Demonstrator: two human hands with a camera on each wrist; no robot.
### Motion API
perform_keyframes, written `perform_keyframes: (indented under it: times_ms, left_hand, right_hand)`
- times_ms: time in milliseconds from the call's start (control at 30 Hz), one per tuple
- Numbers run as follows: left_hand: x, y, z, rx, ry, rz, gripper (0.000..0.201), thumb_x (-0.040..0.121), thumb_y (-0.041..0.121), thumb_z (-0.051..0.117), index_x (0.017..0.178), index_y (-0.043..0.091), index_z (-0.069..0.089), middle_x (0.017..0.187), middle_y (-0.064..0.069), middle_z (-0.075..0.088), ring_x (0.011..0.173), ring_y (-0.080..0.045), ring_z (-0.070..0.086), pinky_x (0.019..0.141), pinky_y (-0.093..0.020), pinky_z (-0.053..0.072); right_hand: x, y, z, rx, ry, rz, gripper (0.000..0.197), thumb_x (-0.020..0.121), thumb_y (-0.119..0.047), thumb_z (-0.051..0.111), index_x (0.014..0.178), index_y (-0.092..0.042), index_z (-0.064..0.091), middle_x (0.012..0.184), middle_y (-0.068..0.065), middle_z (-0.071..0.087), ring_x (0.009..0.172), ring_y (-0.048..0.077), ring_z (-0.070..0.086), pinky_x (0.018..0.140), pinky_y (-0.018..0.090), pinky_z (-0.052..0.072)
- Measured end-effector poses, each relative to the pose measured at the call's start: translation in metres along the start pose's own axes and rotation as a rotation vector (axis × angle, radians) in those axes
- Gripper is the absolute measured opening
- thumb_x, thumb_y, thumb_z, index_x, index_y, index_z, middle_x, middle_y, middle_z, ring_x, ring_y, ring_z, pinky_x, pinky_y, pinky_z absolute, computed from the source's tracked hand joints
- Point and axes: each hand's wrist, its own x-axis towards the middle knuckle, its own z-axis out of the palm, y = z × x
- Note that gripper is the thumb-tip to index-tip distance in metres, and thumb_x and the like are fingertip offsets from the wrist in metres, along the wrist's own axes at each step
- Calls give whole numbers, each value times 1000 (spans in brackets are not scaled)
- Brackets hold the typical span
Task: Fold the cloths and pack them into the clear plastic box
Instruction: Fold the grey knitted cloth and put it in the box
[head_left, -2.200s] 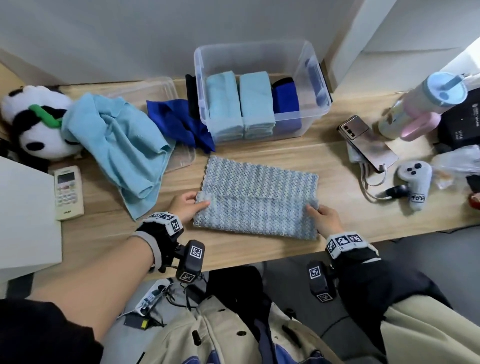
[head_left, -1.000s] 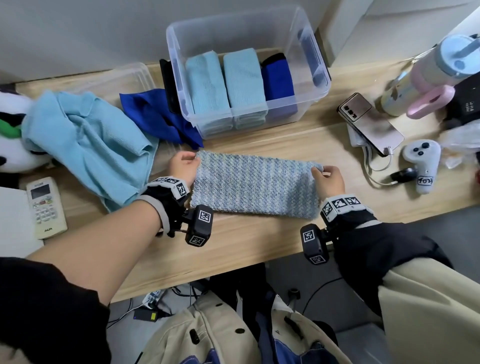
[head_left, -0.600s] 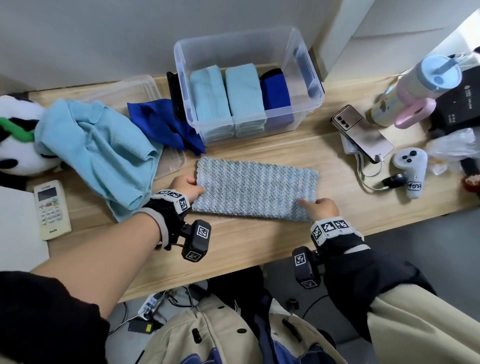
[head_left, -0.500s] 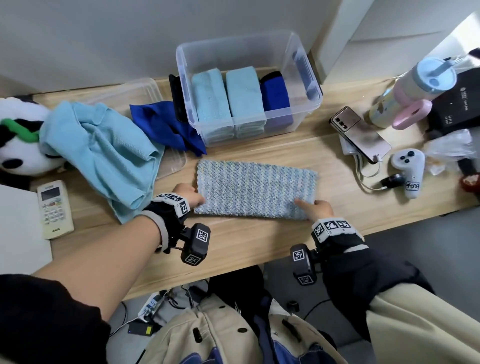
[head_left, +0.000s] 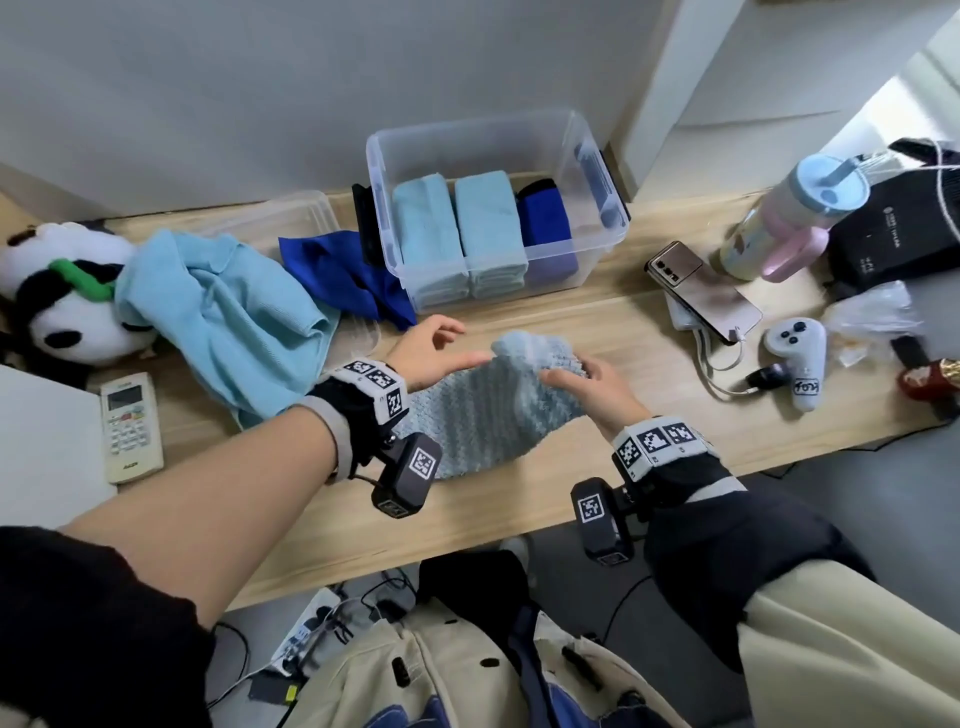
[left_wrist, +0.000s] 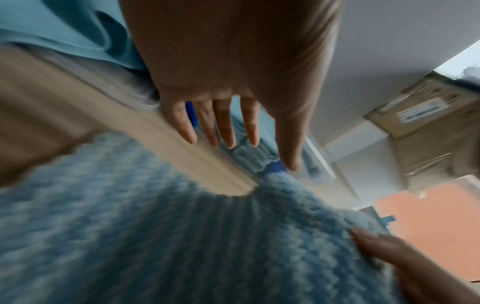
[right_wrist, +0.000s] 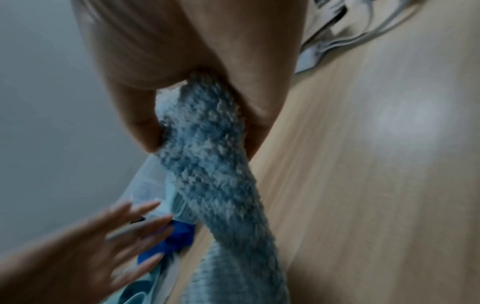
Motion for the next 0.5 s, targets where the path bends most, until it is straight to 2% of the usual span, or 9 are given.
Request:
perform_keyframes:
  times_ms: [100, 200, 267, 300, 333, 367, 400, 467, 500]
  left_hand:
    - [2, 36, 0, 7, -83, 67, 61, 78, 60, 57, 124, 21, 53, 129, -1, 53, 123, -17, 48, 103, -30, 35]
    - [2, 51, 0, 77, -186, 6, 85, 71, 80, 36, 123, 17, 58, 132, -8, 55, 124, -24, 49, 108, -38, 34]
    - [-1, 50, 0, -18, -251, -51, 95, 59, 83, 44, 117, 10, 63, 129, -11, 58, 109, -22, 58, 102, -37, 41]
    - [-1, 47, 0, -64, -270, -36, 96, 53, 84, 51, 110, 8, 66, 118, -11, 64, 94, -19, 60, 91, -34, 46]
    - [-2, 45, -1, -96, -274, -9, 95, 49, 82, 59, 103, 5, 67, 104, -11, 66, 81, -17, 57, 79, -31, 45]
    - [-1, 42, -2, -137, -271, 25, 88, 51, 76, 67, 98, 1, 66, 91, -11, 63, 76, -16, 54, 75, -30, 42]
    - [-2, 43, -3, -176, -265, 54, 77, 57, 64, 73, 96, -2, 66, 87, -11, 61, 77, -17, 54, 76, -30, 42]
    - [-4, 46, -6, -233, -223, 101, 40, 76, 33, 72, 99, 0, 69, 85, -9, 67, 79, -13, 60, 82, -26, 46]
    - [-4, 49, -7, -243, -192, 126, 28, 82, 21, 68, 102, 1, 68, 81, -3, 69, 75, -7, 62, 79, -20, 49]
  right_hand:
    - [-9, -22, 7, -6, -142, -54, 26, 76, -6, 68, 99, -17, 60, 101, 9, 66, 84, 22, 64, 86, 39, 51]
    - [-15, -39, 5, 16, -221, -95, 29, 78, 3, 64, 90, -21, 53, 92, 0, 63, 78, 13, 61, 82, 31, 51]
    - [-20, -50, 0, 4, -256, -115, 30, 76, 1, 64, 89, -23, 51, 92, -3, 60, 81, 11, 59, 87, 33, 49]
    - [-21, -54, -3, -34, -285, -123, 30, 71, -4, 64, 91, -23, 53, 93, -3, 62, 83, 11, 61, 87, 32, 49]
    - [-22, -58, -5, -70, -299, -129, 32, 66, -9, 63, 93, -24, 56, 92, -4, 65, 83, 10, 63, 86, 30, 50]
    - [-22, -60, -8, -105, -307, -136, 34, 63, -11, 62, 94, -25, 58, 92, -6, 66, 81, 8, 64, 83, 26, 52]
    - [-21, -61, -11, -142, -304, -140, 36, 64, -10, 63, 96, -25, 59, 94, -5, 68, 82, 9, 66, 82, 26, 53]
    - [-21, -64, -15, -234, -282, -146, 37, 74, -5, 69, 108, -18, 59, 105, 7, 68, 92, 22, 66, 89, 38, 53]
    - [-20, -65, -18, -256, -245, -146, 36, 79, -3, 67, 112, -12, 58, 107, 12, 67, 94, 26, 66, 89, 42, 53]
